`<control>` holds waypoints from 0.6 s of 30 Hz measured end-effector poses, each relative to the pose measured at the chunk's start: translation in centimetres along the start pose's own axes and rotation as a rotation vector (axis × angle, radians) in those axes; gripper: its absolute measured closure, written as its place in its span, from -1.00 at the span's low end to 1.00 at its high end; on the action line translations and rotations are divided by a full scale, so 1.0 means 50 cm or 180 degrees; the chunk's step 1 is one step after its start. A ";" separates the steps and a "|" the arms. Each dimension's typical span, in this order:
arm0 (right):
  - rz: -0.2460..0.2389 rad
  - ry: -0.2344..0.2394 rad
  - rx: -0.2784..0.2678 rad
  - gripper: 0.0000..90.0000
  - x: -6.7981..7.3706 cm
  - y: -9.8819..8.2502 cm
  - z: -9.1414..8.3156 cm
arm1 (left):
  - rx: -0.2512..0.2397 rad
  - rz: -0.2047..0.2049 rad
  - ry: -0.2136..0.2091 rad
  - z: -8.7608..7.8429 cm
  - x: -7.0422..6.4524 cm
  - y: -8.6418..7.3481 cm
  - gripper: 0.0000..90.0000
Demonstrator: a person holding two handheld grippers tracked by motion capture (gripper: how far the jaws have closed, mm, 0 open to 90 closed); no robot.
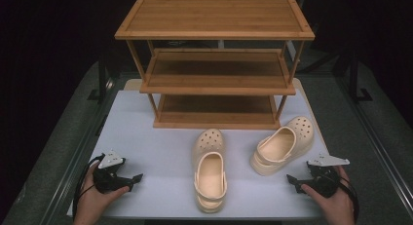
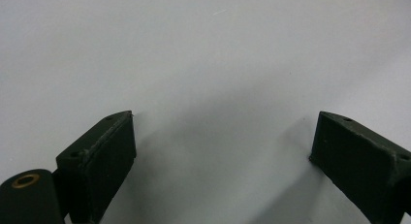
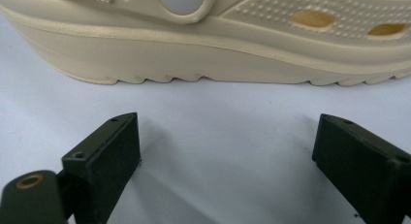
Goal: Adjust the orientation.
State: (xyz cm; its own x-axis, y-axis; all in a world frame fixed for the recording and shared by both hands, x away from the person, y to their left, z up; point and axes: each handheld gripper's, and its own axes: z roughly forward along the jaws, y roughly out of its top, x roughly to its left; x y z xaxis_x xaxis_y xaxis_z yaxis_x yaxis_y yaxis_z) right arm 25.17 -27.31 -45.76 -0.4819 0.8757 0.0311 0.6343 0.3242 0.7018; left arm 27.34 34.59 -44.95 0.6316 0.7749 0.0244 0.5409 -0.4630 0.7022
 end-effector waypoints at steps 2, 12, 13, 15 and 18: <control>0.0001 0.0002 0.0004 -0.79 0.000 0.000 0.000 | -0.0005 -0.0027 -0.0012 0.000 0.000 0.000 -0.82; -0.0003 -0.0002 0.0002 -0.80 0.000 0.000 0.001 | -0.0055 -0.0130 -0.0167 -0.008 -0.005 0.007 -0.49; -0.0006 -0.0004 0.0001 -0.80 0.000 0.000 0.001 | -0.0055 -0.0130 -0.0167 -0.008 -0.005 0.007 -0.48; -0.0008 -0.0006 0.0005 -0.80 0.000 0.000 0.001 | 0.0022 -0.0157 -0.0222 -0.008 -0.014 0.017 -0.44; -0.0010 -0.0008 -0.0002 -0.79 0.000 0.000 0.001 | -0.0017 -0.0139 -0.0334 -0.008 -0.021 0.034 -0.27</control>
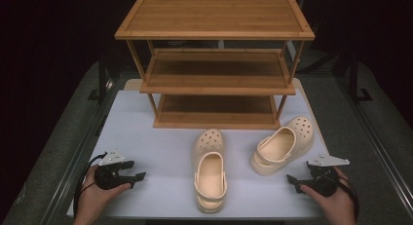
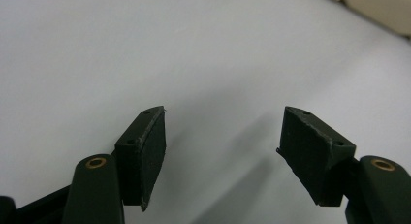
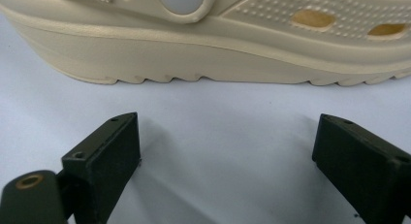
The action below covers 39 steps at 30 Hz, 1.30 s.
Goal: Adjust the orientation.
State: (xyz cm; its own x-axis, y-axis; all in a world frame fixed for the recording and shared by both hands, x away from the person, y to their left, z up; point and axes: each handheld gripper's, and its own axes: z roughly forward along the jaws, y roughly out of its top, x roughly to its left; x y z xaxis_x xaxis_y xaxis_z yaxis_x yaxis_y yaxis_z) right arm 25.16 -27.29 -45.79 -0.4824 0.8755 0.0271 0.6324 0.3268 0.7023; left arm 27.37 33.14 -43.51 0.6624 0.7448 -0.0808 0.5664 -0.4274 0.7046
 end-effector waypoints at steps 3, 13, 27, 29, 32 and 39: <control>-0.0001 0.0000 -0.0004 -0.79 0.000 0.000 0.000 | 0.0014 0.0016 -0.0013 0.001 -0.005 0.012 -0.24; 0.0001 0.0006 -0.0003 -0.79 -0.001 0.000 0.000 | -0.0097 0.0091 -0.0222 0.009 -0.039 0.078 -0.17; 0.0004 0.0009 -0.0006 -0.79 -0.001 0.000 0.000 | -0.0172 0.0323 -0.0553 0.039 -0.117 0.157 -0.19; 0.0003 0.0008 -0.0006 -0.79 -0.001 0.000 0.000 | -0.0186 0.0353 -0.0603 0.045 -0.131 0.168 -0.18; -0.0001 0.0008 -0.0006 -0.79 -0.001 0.000 0.000 | -0.0195 0.0424 -0.0707 0.061 -0.158 0.188 -0.17; 0.0003 0.0008 -0.0012 -0.79 -0.001 -0.001 0.000 | -0.0200 0.0539 -0.0806 0.085 -0.194 0.213 -0.14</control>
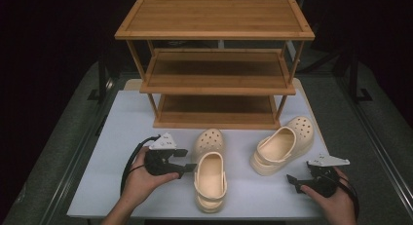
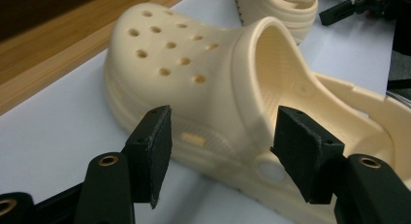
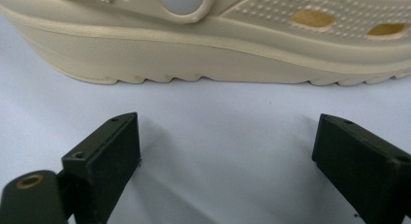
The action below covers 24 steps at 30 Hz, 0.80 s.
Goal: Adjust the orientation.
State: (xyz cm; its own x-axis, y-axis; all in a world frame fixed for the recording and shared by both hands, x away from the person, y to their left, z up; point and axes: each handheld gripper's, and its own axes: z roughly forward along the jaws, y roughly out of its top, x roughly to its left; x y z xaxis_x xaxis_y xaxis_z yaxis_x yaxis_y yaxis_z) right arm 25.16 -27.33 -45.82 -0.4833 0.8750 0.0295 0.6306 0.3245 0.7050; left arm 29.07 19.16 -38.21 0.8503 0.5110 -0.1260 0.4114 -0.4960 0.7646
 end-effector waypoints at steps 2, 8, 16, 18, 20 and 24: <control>0.0000 0.0000 0.0000 -0.79 0.000 0.000 0.000 | 0.0007 0.0021 -0.0012 0.009 -0.005 0.007 -0.13; 0.0000 0.0000 0.0000 -0.79 0.000 0.000 0.000 | 0.0022 0.0035 -0.0016 0.035 -0.014 0.022 -0.11; 0.0000 -0.0001 -0.0001 -0.79 0.000 0.000 0.000 | 0.0107 0.0101 0.0105 0.053 -0.022 0.022 0.08; -0.0001 -0.0001 -0.0001 -0.79 0.000 0.000 0.000 | 0.0104 0.0113 0.0112 0.052 -0.023 0.022 0.17; -0.0001 -0.0001 -0.0002 -0.79 0.000 0.000 0.000 | 0.0100 0.0124 0.0125 0.051 -0.026 0.022 0.24; -0.0001 -0.0001 -0.0002 -0.79 0.000 0.000 0.000 | 0.0138 0.0176 0.0151 0.042 -0.025 0.023 0.42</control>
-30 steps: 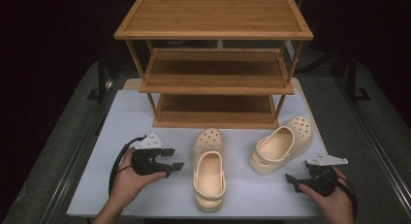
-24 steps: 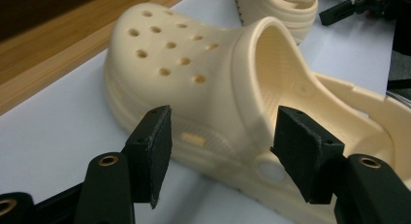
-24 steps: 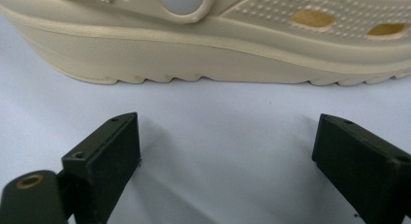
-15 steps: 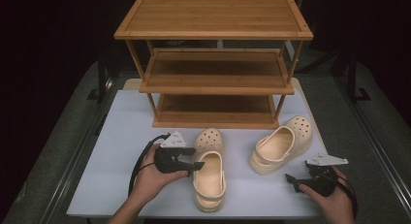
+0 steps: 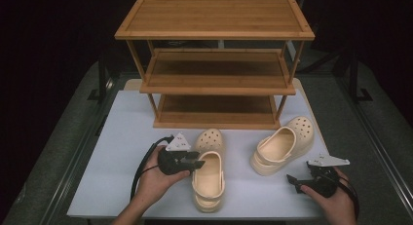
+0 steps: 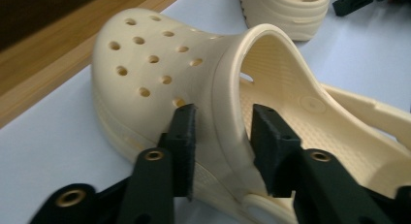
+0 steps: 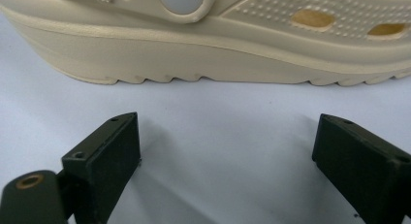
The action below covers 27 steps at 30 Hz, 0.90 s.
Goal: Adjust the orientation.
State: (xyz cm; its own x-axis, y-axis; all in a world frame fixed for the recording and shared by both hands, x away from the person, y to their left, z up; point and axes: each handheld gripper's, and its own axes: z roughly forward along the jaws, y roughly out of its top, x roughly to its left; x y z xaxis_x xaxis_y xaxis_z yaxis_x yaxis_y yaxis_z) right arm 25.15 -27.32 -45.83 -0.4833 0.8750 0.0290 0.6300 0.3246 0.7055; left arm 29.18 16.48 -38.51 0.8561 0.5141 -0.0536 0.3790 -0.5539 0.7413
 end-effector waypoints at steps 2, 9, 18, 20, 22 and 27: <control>0.0000 0.0000 -0.0001 -0.79 0.000 0.000 0.000 | 0.0013 0.0044 0.0077 -0.006 0.000 0.000 0.47; 0.0001 0.0000 -0.0001 -0.79 0.000 0.000 0.000 | 0.0019 0.0093 0.0276 -0.024 0.020 -0.008 0.79; 0.0004 0.0001 -0.0003 -0.79 0.000 0.000 0.000 | 0.0005 0.0187 0.0361 -0.028 0.023 -0.009 0.85; 0.0004 0.0001 -0.0004 -0.79 0.000 0.000 0.000 | -0.0016 0.0213 0.0364 -0.034 0.026 -0.007 0.86; 0.0005 0.0002 -0.0003 -0.79 0.000 0.000 0.000 | -0.0052 0.0199 0.0342 -0.040 0.029 -0.006 0.87; 0.0003 0.0001 -0.0003 -0.79 0.000 0.000 0.000 | -0.0105 0.0165 0.0302 -0.053 0.035 -0.004 0.88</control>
State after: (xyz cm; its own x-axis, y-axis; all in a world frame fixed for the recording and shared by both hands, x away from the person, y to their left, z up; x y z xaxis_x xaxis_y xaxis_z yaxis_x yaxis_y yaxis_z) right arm 25.15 -27.32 -45.84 -0.4830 0.8751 0.0300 0.6297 0.3234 0.7063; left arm 29.67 19.21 -36.98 0.8364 0.5460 0.0479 0.3220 -0.5602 0.7633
